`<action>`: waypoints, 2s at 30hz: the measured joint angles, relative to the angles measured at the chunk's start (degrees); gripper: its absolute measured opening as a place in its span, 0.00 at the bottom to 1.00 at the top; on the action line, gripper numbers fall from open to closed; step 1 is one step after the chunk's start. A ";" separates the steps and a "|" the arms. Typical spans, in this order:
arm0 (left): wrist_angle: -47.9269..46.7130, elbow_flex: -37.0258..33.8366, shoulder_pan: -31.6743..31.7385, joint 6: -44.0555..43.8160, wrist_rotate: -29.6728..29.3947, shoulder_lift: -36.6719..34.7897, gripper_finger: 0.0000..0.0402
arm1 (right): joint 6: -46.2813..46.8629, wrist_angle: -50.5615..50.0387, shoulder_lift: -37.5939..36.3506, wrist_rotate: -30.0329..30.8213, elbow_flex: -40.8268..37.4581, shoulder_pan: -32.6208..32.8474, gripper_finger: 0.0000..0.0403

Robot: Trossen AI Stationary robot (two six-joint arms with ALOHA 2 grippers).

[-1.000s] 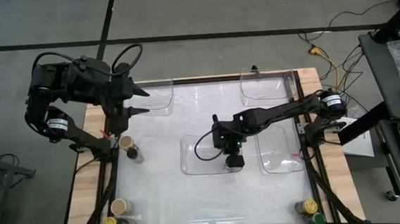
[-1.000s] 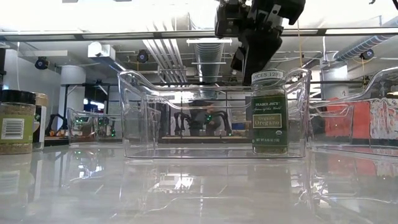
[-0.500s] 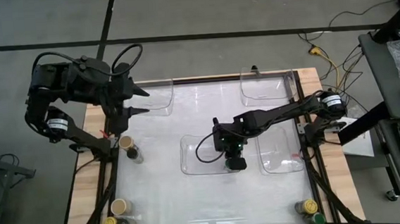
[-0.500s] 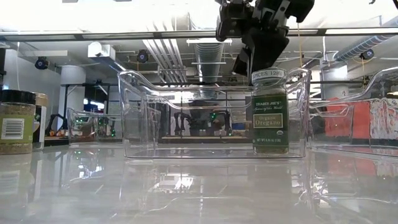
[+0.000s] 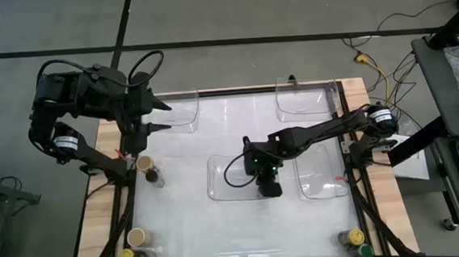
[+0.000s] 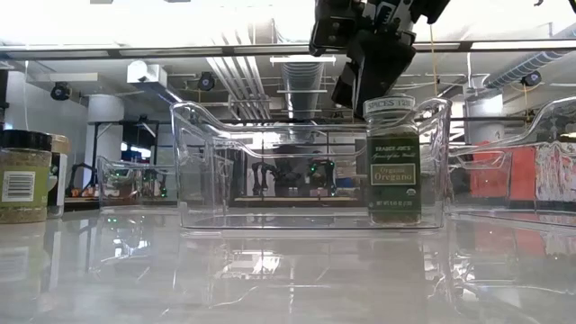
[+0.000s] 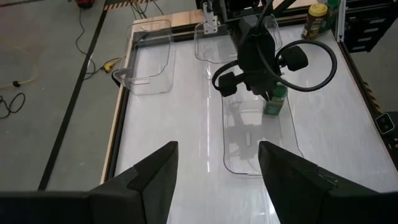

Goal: Sort spices by type
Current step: Put the top green seasoning bottle into the bottom left transparent bin, then put the green seasoning bottle into the bottom left transparent bin

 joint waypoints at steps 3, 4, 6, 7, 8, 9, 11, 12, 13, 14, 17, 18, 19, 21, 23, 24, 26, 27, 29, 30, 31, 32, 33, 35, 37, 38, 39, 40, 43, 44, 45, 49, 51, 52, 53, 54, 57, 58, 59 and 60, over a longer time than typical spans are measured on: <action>0.00 0.00 0.00 0.02 0.00 0.00 0.52 | 0.01 0.36 0.00 0.13 0.00 0.00 0.03; 0.00 0.00 0.00 0.02 0.00 0.00 0.52 | 0.01 0.40 0.00 0.13 -0.02 0.00 0.03; 0.01 0.00 0.00 0.02 0.00 0.00 0.52 | 0.01 0.39 0.00 0.15 -0.02 0.00 0.03; 0.00 0.00 0.00 0.02 0.00 0.00 0.52 | 0.03 0.40 0.00 0.15 -0.02 0.00 0.03; 0.00 0.00 0.00 0.02 0.00 0.00 0.52 | 0.01 0.41 0.00 0.15 -0.02 0.00 0.03; 0.00 0.00 0.00 0.02 0.00 0.00 0.52 | 0.02 0.47 0.00 0.15 -0.02 0.00 0.03; 0.00 0.00 0.00 0.02 0.00 0.00 0.52 | 0.11 0.70 0.00 0.15 -0.04 -0.02 0.03; 0.00 0.00 0.00 0.02 0.00 0.00 0.52 | 0.29 0.69 0.00 0.15 0.13 -0.02 0.03; 0.00 0.00 0.00 0.02 0.00 0.00 0.52 | 0.43 0.68 0.00 0.17 0.49 -0.02 0.03; 0.00 0.00 0.00 0.02 0.00 0.00 0.52 | 0.44 0.87 0.00 0.17 0.97 -0.13 0.03; 0.01 0.01 0.00 0.01 0.00 -0.19 0.52 | 0.72 1.17 0.00 1.90 3.26 -0.37 0.03; 0.00 0.00 0.00 -0.16 0.00 -0.36 0.52 | 1.29 1.16 0.00 3.55 4.19 -0.38 0.03; 0.00 0.00 0.00 -0.71 0.00 -0.55 0.52 | 1.59 1.10 0.00 5.04 5.25 -0.40 0.03; 0.00 0.00 -0.04 -2.50 0.00 -0.98 0.52 | 1.45 1.11 0.00 6.66 7.24 -0.44 0.03; 0.00 0.02 -0.05 -4.65 0.02 -1.28 0.52 | 1.69 1.17 -0.01 7.24 8.96 -0.44 0.03; 0.00 0.01 -0.04 -5.79 0.03 -1.36 0.52 | 1.91 1.12 0.00 7.21 9.69 -0.39 0.03; 0.02 0.01 -0.04 -8.05 0.04 -1.40 0.52 | 1.93 0.84 -0.12 7.00 11.35 0.28 0.04; 0.00 0.02 -0.04 -9.12 0.04 -1.40 0.52 | 1.98 0.81 -0.32 6.75 12.17 0.81 0.05; 0.00 0.00 -0.04 -10.86 0.04 -1.33 0.52 | 2.39 0.69 -0.91 6.60 14.17 2.20 0.09; 0.00 0.02 -0.04 -11.09 0.04 -1.18 0.52 | 2.94 0.19 -1.20 6.86 15.06 2.91 0.11; 0.00 0.02 -0.04 -11.19 0.04 -0.99 0.52 | 3.56 -0.81 -1.42 7.91 15.95 3.75 0.14; 0.00 0.02 -0.04 -11.28 0.04 -0.75 0.52 | 4.07 -2.40 -1.70 9.24 16.70 4.62 0.17; 0.00 0.02 -0.04 -11.62 0.04 -0.44 0.52 | 4.87 -4.48 -1.89 10.58 17.30 5.48 0.20; 0.01 0.02 -0.04 -12.58 0.04 0.25 0.52 | 6.82 -9.01 -2.20 13.37 18.30 7.53 0.27; 0.02 0.02 -0.04 -13.18 0.07 1.03 0.52 | 10.31 -13.64 -2.99 15.99 18.96 9.87 0.33; 0.01 0.02 -0.04 -13.48 0.09 1.29 0.52 | 12.30 -15.65 -3.55 16.87 19.03 11.20 0.35; 0.02 0.02 -0.04 -13.55 0.15 1.58 0.52 | 14.13 -17.64 -4.12 17.41 19.09 12.55 0.38; 0.01 0.02 -0.04 -13.55 0.27 1.83 0.52 | 15.91 -19.47 -4.49 17.95 19.12 13.97 0.40; 0.03 0.00 -0.04 -13.55 0.41 2.01 0.52 | 19.58 -24.86 -4.96 18.35 19.12 18.40 0.47; 0.17 0.01 -0.04 -13.55 0.40 2.00 0.52 | 20.81 -25.98 -4.96 18.34 19.12 19.85 0.49; 0.59 0.02 -0.04 -13.55 0.40 1.96 0.52 | 22.21 -27.24 -4.96 18.34 19.12 21.25 0.50; 3.39 0.02 -0.19 -13.57 0.42 1.99 0.52 | 29.16 -30.11 -4.75 18.22 19.12 26.57 0.57; 5.00 0.02 -0.76 -13.68 0.39 2.15 0.52 | 34.68 -30.96 -4.70 17.92 19.08 29.16 0.60; 5.76 0.02 -1.14 -13.58 0.40 2.29 0.52 | 38.20 -31.25 -4.70 17.70 19.08 30.44 0.61; 6.51 0.02 -1.57 -13.29 0.42 2.43 0.52 | 41.99 -31.45 -4.70 17.38 19.08 31.62 0.63; 7.03 0.02 -1.99 -12.77 0.42 2.62 0.52 | 45.76 -31.90 -4.72 16.27 19.10 32.74 0.65; 8.29 0.02 -3.20 -10.17 0.44 3.12 0.52 | 58.34 -34.16 -4.50 12.04 19.09 35.85 0.68; 8.83 0.02 -3.42 -9.08 0.46 3.32 0.52 | 63.33 -35.57 -4.44 10.79 19.10 36.88 0.69; 9.36 0.02 -3.52 -7.82 0.54 3.51 0.52 | 68.50 -36.59 -4.42 9.30 19.08 37.88 0.70; 9.63 0.02 -3.67 -6.60 0.53 3.82 0.52 | 73.31 -37.03 -4.42 7.49 19.08 38.87 0.71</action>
